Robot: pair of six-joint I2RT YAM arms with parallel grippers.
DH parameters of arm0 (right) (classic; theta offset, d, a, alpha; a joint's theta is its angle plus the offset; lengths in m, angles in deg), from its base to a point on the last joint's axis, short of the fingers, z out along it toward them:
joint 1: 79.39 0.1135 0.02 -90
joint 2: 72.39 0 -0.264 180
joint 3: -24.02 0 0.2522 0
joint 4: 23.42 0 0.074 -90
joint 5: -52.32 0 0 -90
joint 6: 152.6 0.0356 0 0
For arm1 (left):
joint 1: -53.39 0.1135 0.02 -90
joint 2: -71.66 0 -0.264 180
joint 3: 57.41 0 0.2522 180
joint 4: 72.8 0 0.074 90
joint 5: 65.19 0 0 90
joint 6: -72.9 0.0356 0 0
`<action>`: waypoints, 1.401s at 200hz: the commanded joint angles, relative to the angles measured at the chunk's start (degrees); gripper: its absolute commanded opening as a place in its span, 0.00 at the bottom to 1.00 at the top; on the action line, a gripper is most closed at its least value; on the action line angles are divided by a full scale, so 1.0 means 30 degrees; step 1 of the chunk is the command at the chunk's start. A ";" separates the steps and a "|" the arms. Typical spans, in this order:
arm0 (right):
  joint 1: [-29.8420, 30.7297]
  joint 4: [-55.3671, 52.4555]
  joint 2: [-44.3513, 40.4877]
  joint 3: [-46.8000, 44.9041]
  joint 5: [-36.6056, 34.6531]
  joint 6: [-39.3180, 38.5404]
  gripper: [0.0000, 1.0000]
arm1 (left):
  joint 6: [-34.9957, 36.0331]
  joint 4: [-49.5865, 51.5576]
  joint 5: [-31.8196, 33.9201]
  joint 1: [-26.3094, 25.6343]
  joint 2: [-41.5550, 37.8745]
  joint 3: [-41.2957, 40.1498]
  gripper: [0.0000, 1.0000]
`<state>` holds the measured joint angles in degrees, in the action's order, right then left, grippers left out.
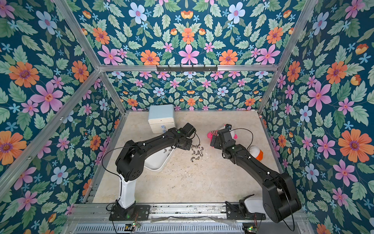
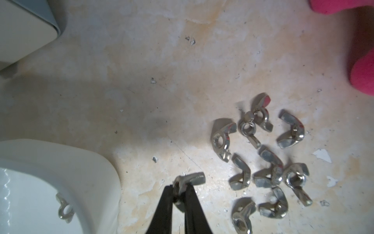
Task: Take out the wing nut from the storage box
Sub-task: Place the wing nut at the center of the board.
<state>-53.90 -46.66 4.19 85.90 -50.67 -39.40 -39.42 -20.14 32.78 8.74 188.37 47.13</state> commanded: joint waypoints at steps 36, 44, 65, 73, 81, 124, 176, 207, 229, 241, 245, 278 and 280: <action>0.0026 0.0160 0.0135 -0.0105 0.0093 0.0001 0.99 | -0.0323 -0.0382 0.0367 -0.0131 0.0785 0.0153 0.09; -0.0002 0.0198 0.0167 -0.0121 0.0167 0.0001 0.99 | -0.0321 -0.0411 0.0355 -0.0143 0.0910 0.0213 0.09; 0.0006 0.0344 0.0285 -0.0160 0.0302 0.0001 0.99 | -0.0352 -0.0426 0.0335 -0.0141 0.1317 0.0471 0.09; 0.0010 0.0374 0.0314 -0.0153 0.0342 0.0001 0.99 | -0.0394 -0.0426 0.0380 -0.0126 0.1480 0.0575 0.09; 0.0012 0.0403 0.0343 -0.0164 0.0347 0.0001 0.99 | -0.0482 -0.0426 0.0488 -0.0141 0.1634 0.0660 0.09; 0.0023 0.0430 0.0315 -0.0224 0.0361 0.0001 0.99 | -0.0609 -0.0561 0.0408 -0.0126 0.1967 0.0854 0.10; 0.0020 0.0587 0.0432 -0.0315 0.0515 0.0001 0.99 | -0.0615 -0.0588 0.0311 -0.0169 0.2220 0.1045 0.13; 0.0011 0.0646 0.0432 -0.0306 0.0508 0.0001 0.99 | -0.0607 -0.0573 0.0093 -0.0163 0.2275 0.1041 0.15; 0.0002 0.0697 0.0461 -0.0322 0.0537 0.0001 0.99 | -0.0585 -0.0598 -0.0161 -0.0181 0.2294 0.1037 0.17; 0.0005 0.0723 0.0487 -0.0319 0.0574 0.0001 0.99 | -0.0585 -0.0601 -0.0332 -0.0189 0.2304 0.1031 0.20; 0.0018 0.0741 0.0490 -0.0326 0.0566 0.0001 0.99 | -0.0570 -0.0602 -0.0368 -0.0182 0.2322 0.1067 0.21; 0.0004 0.0765 0.0432 -0.0266 0.0579 0.0001 0.99 | -0.0585 -0.0598 -0.0458 -0.0203 0.2235 0.0961 0.29; 0.0014 0.0773 0.0432 -0.0275 0.0581 0.0001 0.99 | -0.0585 -0.0579 -0.0458 -0.0184 0.2232 0.0967 0.30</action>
<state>-53.90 -45.41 5.59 84.98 -49.01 -39.60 -40.93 -22.15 31.91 8.18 195.15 50.01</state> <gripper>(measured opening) 0.993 0.272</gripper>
